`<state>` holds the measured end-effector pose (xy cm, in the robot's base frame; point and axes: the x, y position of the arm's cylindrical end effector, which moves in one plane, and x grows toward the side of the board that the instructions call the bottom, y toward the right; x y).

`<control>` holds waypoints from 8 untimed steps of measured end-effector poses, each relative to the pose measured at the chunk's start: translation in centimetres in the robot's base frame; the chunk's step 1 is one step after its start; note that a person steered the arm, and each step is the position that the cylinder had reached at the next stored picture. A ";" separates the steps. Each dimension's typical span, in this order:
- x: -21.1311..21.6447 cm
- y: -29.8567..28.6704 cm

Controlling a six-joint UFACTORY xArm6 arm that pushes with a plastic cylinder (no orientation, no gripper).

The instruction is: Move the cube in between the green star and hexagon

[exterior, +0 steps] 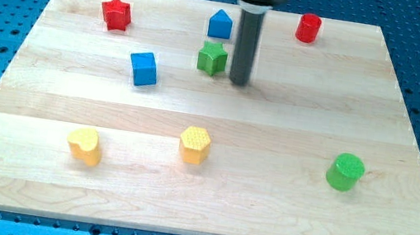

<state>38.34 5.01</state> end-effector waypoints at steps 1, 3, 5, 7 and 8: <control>8.6 -2.3; 10.1 -23.0; -2.0 -23.4; 1.0 -14.8; 2.3 -17.7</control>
<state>40.67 -12.68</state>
